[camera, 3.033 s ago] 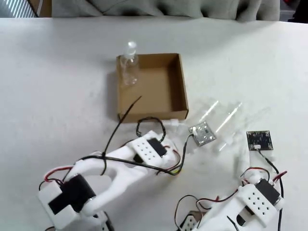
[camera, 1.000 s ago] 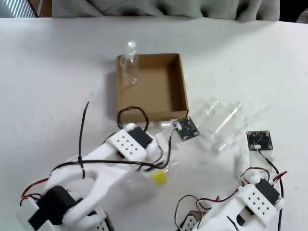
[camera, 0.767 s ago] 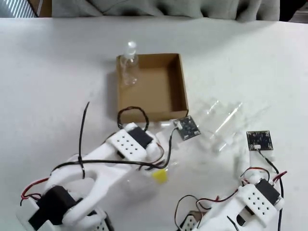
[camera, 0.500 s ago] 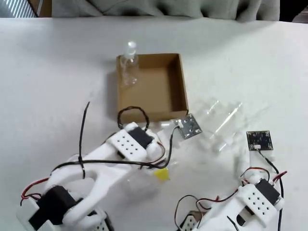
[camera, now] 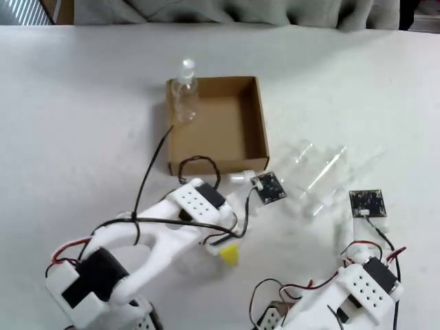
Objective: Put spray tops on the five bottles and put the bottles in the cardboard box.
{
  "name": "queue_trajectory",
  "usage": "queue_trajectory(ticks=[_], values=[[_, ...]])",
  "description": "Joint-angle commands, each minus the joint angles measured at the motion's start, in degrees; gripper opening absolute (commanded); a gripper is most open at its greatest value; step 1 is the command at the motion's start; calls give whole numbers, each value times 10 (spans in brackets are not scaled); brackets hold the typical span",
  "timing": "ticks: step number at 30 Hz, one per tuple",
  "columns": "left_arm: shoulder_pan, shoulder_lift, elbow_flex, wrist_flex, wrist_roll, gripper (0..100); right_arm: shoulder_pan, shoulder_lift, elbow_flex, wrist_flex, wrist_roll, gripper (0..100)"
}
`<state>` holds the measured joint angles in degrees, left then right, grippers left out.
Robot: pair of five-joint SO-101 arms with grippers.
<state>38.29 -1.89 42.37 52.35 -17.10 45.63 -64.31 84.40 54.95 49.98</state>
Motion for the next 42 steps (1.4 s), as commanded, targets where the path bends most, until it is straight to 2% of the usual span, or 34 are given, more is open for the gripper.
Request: queue_trajectory(ticks=[1, 3, 6, 9, 21, 42], values=[[5, -2, -23, -25, -8, 177, -7, -7, 0, -9, 7, 47], [6, -2, -10, -42, -6, 68, -7, -7, 1, -9, 7, 46], [14, -7, 8, -57, -4, 77, -7, -7, 3, -9, 7, 46], [15, -7, 8, -61, -4, 17, -7, -7, 3, -9, 5, 46], [12, -7, 9, -57, -4, 20, -3, -7, 53, -9, 6, 49], [13, -7, 10, -57, -4, 20, -4, -7, 52, -9, 6, 47]])
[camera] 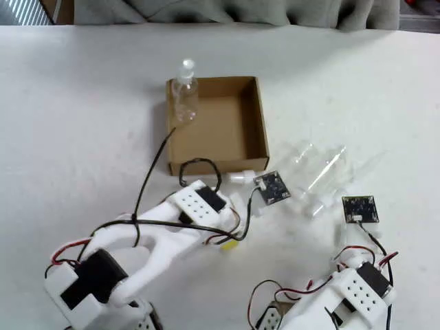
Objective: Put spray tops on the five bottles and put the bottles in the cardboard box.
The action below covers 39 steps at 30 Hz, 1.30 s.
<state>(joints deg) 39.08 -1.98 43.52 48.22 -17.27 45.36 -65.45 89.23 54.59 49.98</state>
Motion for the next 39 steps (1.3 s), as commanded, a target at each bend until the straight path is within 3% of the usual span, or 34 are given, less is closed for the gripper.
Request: queue_trajectory(ticks=[1, 24, 39], values=[[5, -7, -1, -16, -2, 20, -1, 5, 4, -6, 6, 47], [4, -9, -4, 9, -3, 20, -3, 5, 4, -6, 6, 47], [-3, -97, 33, 4, -3, 20, -2, 5, 4, -6, 6, 47]])
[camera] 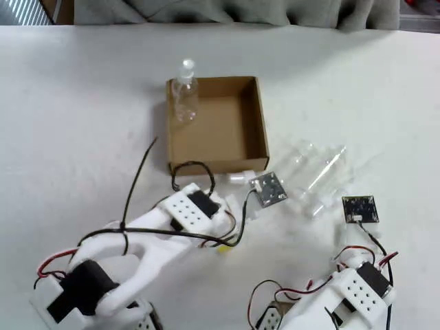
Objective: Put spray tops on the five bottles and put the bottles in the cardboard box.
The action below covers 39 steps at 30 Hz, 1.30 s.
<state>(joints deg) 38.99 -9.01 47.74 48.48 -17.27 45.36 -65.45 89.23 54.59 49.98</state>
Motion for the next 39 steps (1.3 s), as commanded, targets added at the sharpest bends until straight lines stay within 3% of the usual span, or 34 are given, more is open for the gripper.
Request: queue_trajectory(ticks=[1, 17, 39], values=[[-3, -28, -9, 1, -3, 20, -2, 5, 4, -6, 6, 47], [-48, -29, -36, 3, -2, 20, -2, 5, 4, -6, 6, 47], [-47, -29, -46, 2, -2, 20, -3, 5, 4, -6, 6, 47]])
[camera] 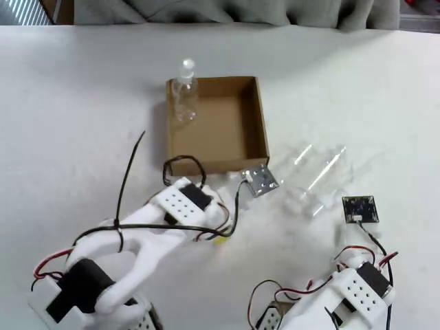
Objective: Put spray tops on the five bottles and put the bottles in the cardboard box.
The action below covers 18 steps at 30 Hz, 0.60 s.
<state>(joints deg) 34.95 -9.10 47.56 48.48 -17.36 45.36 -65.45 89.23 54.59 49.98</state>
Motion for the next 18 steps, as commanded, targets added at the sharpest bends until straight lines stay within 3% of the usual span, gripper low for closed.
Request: queue_trajectory(ticks=[1, 18], values=[[-7, -28, -44, 2, -1, 20, -2, 5, 4, -6, 6, 47], [-7, -28, -44, -10, -1, 20, -2, 5, 4, -6, 6, 47]])
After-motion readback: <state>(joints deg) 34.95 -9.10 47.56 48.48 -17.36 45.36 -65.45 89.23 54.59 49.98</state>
